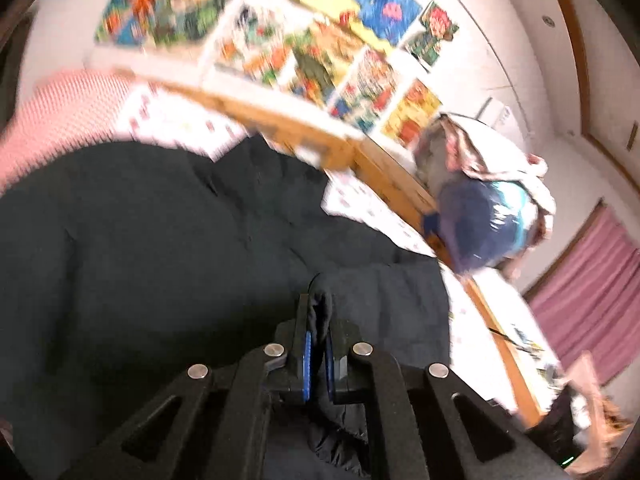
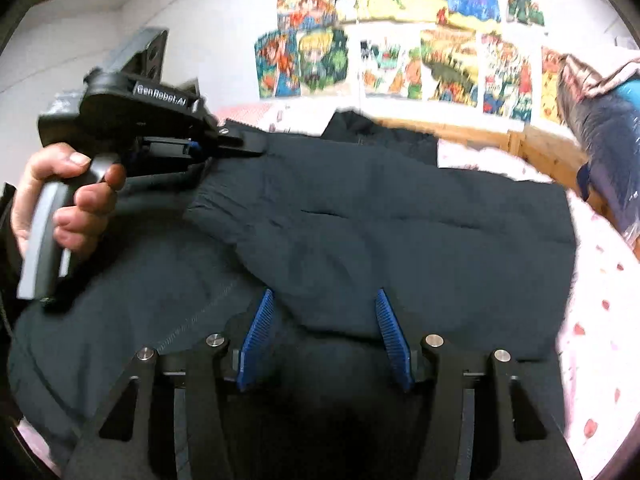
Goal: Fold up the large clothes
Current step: 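Fold the held sleeve across the jacket body with the right gripper, then grasp the other sleeve with the left gripper and lift it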
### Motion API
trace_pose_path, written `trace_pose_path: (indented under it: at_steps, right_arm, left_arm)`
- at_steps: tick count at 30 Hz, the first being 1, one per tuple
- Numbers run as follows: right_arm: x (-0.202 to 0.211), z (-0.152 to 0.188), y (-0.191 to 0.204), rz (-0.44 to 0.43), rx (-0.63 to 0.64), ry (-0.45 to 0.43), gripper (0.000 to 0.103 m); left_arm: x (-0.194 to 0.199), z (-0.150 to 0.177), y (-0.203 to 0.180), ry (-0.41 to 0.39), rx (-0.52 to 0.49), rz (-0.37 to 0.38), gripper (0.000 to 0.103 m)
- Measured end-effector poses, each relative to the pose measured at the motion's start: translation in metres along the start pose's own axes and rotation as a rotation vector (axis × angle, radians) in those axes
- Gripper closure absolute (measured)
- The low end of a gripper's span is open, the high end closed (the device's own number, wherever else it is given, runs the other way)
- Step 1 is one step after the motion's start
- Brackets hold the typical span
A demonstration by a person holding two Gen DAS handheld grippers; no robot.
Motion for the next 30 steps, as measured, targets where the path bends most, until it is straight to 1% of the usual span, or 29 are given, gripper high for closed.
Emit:
trace_pose_path:
  at_steps: [1, 3, 4, 6, 8, 9, 12, 15, 18, 19, 21, 23, 24, 25, 26, 27, 28, 30]
  right_arm:
    - [0.006, -0.005, -0.003, 0.029, 0.007, -0.018, 0.052]
    - [0.007, -0.013, -0.010, 0.074, 0.017, -0.022, 0.051]
    - [0.003, -0.018, -0.016, 0.093, 0.018, -0.019, 0.051]
    - [-0.008, -0.027, -0.027, 0.127, 0.014, -0.005, 0.051]
    - [-0.032, -0.033, -0.041, 0.161, -0.004, 0.051, 0.051]
    - [-0.045, -0.035, -0.046, 0.162, -0.015, 0.077, 0.051]
    - [-0.085, -0.035, -0.061, 0.100, -0.096, 0.159, 0.051]
    - [-0.116, -0.032, -0.062, 0.105, -0.099, 0.218, 0.051]
    - [-0.143, -0.024, -0.058, 0.098, -0.096, 0.283, 0.051]
    - [-0.149, -0.019, -0.056, 0.092, -0.101, 0.299, 0.051]
    - [-0.157, -0.013, -0.053, 0.092, -0.098, 0.316, 0.051]
    - [-0.158, -0.011, -0.052, 0.093, -0.101, 0.311, 0.051]
    - [-0.154, -0.011, -0.052, 0.093, -0.107, 0.300, 0.050]
    - [-0.151, -0.012, -0.053, 0.092, -0.111, 0.292, 0.048]
    - [-0.145, -0.015, -0.053, 0.092, -0.114, 0.273, 0.042]
    - [-0.141, -0.018, -0.056, 0.091, -0.116, 0.259, 0.034]
    - [-0.134, -0.021, -0.053, 0.091, -0.119, 0.236, 0.032]
    - [-0.126, -0.031, -0.053, 0.083, -0.117, 0.198, 0.028]
  left_arm:
    - [0.005, -0.004, 0.001, -0.027, -0.017, -0.030, 0.098]
    - [0.013, -0.012, 0.005, -0.090, -0.054, -0.114, 0.098]
    - [0.015, -0.016, 0.009, -0.117, -0.070, -0.155, 0.098]
    - [0.016, -0.022, 0.017, -0.147, -0.092, -0.227, 0.098]
    - [0.012, -0.026, 0.025, -0.146, -0.110, -0.281, 0.098]
    - [0.006, -0.026, 0.031, -0.135, -0.119, -0.317, 0.098]
    - [-0.012, -0.026, 0.046, -0.086, -0.096, -0.408, 0.098]
    - [-0.022, -0.028, 0.062, -0.046, -0.062, -0.461, 0.098]
    - [-0.030, -0.026, 0.074, -0.009, -0.022, -0.478, 0.097]
    - [-0.031, -0.025, 0.076, -0.003, -0.011, -0.477, 0.097]
    - [-0.030, -0.023, 0.079, -0.004, 0.012, -0.446, 0.096]
    - [-0.023, -0.022, 0.082, -0.021, 0.037, -0.424, 0.088]
    - [-0.016, -0.022, 0.084, -0.039, 0.058, -0.420, 0.072]
    - [-0.011, -0.023, 0.085, -0.054, 0.074, -0.417, 0.040]
    - [-0.004, -0.023, 0.088, -0.078, 0.095, -0.406, 0.025]
    - [0.011, -0.021, 0.090, -0.126, 0.123, -0.376, 0.012]
    - [0.020, -0.022, 0.091, -0.155, 0.137, -0.356, 0.012]
    - [0.041, -0.020, 0.091, -0.186, 0.152, -0.343, 0.012]
Point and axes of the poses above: each gripper's, at about its wrist camera, not at the fingertips, and x roughly against the way its jaws point, y to its left, z to its underside, the point moved 1 cm from there along -x, roughly the way its jaws point, and after that the axes turned 13 degrees about x, right-handed, at the moved point
